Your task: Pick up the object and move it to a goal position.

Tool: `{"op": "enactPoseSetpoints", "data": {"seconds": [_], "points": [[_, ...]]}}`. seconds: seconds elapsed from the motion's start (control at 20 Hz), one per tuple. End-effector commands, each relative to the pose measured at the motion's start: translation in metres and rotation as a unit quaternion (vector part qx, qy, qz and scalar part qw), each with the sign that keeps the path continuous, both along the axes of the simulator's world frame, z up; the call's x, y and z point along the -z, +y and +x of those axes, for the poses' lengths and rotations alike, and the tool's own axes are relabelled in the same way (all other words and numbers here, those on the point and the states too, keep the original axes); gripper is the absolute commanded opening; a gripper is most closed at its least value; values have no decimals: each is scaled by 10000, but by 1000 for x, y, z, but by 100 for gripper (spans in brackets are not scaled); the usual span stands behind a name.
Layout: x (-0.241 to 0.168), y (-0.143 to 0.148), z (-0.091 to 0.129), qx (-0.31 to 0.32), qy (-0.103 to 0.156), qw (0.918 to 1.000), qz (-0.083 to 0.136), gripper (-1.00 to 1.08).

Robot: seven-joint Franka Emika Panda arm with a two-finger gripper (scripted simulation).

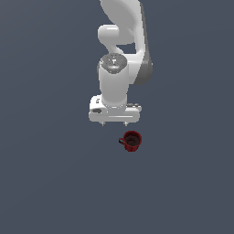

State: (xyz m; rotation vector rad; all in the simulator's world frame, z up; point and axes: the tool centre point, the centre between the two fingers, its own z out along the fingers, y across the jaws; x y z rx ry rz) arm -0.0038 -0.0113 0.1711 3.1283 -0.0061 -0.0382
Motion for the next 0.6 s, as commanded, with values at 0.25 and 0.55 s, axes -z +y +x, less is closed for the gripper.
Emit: {"op": "enactPoseSetpoints", "data": {"seconds": [0.25, 0.55], "points": [[3, 9, -1, -77, 26, 9999, 65, 108], [3, 11, 0, -89, 41, 9999, 78, 108]]}}
